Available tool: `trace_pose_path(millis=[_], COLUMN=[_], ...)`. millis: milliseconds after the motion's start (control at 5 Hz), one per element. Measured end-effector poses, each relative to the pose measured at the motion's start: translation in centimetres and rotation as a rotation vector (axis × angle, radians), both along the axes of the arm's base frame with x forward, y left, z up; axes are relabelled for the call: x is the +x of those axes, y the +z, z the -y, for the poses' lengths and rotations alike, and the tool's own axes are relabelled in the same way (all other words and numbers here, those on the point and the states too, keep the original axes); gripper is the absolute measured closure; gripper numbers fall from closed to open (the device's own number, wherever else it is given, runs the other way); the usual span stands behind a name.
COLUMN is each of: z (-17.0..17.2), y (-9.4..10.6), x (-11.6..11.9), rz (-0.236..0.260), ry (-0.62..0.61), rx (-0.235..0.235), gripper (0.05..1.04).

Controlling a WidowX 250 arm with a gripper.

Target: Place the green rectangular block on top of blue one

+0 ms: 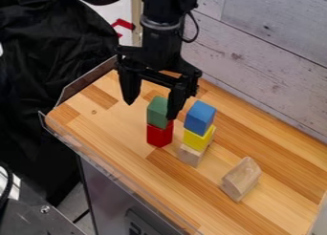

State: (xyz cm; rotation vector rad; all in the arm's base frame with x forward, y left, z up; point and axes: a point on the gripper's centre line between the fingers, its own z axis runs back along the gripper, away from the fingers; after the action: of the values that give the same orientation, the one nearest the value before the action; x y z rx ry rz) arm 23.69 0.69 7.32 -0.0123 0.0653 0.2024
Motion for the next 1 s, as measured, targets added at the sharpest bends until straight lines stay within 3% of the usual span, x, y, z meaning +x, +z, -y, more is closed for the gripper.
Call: trace_pose_path(millis=[200,1000], z=[0.0,-0.5], y=[-0.6,-1.4], x=[-0.3,1.4], rz=[-0.028,-0.042], ry=[-0.002,-0.033], rx=[-0.001,-0.034], gripper=[0.085,0.084])
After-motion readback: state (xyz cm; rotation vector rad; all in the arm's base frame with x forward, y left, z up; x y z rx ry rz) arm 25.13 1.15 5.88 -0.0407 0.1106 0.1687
